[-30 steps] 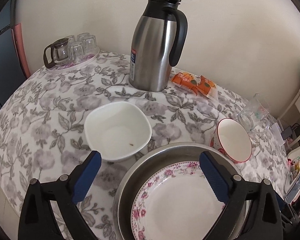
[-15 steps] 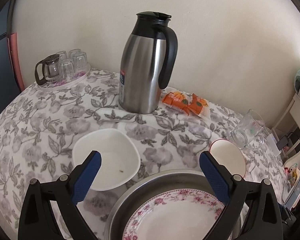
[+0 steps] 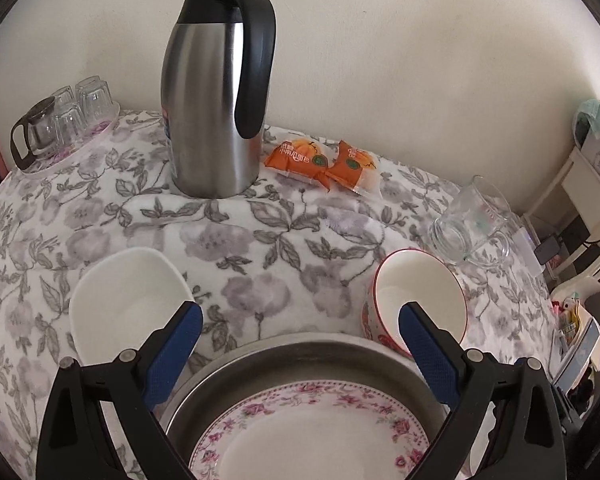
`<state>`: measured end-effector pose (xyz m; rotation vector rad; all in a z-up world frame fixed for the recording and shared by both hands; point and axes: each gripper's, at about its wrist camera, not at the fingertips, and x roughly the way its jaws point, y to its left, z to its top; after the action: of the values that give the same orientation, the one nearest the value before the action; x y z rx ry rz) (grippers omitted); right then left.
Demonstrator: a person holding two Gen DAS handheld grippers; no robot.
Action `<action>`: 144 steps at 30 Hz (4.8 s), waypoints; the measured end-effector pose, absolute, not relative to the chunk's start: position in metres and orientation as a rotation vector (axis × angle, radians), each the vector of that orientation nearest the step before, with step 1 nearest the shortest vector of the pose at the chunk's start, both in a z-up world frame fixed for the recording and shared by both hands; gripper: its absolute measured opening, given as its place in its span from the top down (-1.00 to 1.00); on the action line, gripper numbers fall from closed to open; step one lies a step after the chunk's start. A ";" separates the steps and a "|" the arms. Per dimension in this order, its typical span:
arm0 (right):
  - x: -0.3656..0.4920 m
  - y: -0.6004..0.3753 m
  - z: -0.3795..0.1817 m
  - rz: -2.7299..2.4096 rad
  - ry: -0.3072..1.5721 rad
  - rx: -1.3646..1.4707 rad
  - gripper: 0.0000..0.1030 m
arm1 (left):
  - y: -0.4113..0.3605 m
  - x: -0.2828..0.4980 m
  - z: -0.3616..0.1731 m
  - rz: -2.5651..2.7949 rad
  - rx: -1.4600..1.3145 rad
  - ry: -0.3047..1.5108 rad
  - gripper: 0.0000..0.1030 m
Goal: Organize plates and bowls
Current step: 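Move both tools toward the red-rimmed white strawberry bowl, then close the left tool on the bowl rim while the right tool grips it, then lift the red-rimmed bowl and carry it over the steel basin, then lower the red-rimmed bowl onto the pink-rose plate in the basin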
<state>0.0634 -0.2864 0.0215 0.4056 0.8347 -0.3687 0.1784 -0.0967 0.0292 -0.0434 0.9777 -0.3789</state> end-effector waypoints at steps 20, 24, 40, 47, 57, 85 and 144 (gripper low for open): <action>0.101 -0.307 -0.020 -0.326 0.895 0.517 0.14 | -0.182 0.220 -0.011 -0.443 0.131 1.160 0.08; 0.104 -0.314 -0.033 -0.312 0.918 0.595 0.14 | -0.193 0.220 -0.021 -0.437 0.184 1.178 0.16; 0.121 -0.309 -0.040 -0.250 0.988 0.544 0.14 | -0.221 0.221 -0.045 -0.464 0.272 1.262 0.73; 0.122 -0.305 -0.039 -0.222 0.980 0.538 0.17 | -0.221 0.220 -0.043 -0.499 0.250 1.236 0.73; 0.112 -0.303 -0.020 -0.202 0.924 0.518 0.17 | -0.218 0.214 -0.019 -0.536 0.233 1.156 0.73; 0.062 -0.227 0.074 -0.162 0.883 0.364 0.17 | -0.112 0.143 0.052 -0.515 -0.108 1.001 0.73; 0.021 -0.157 0.028 -0.131 1.086 0.369 0.17 | -0.020 0.088 -0.019 -0.413 -0.291 1.170 0.72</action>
<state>0.0211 -0.1572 0.0281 0.3688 1.0860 -0.1306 0.0878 -0.0198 -0.0187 -0.2913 1.1703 -0.4131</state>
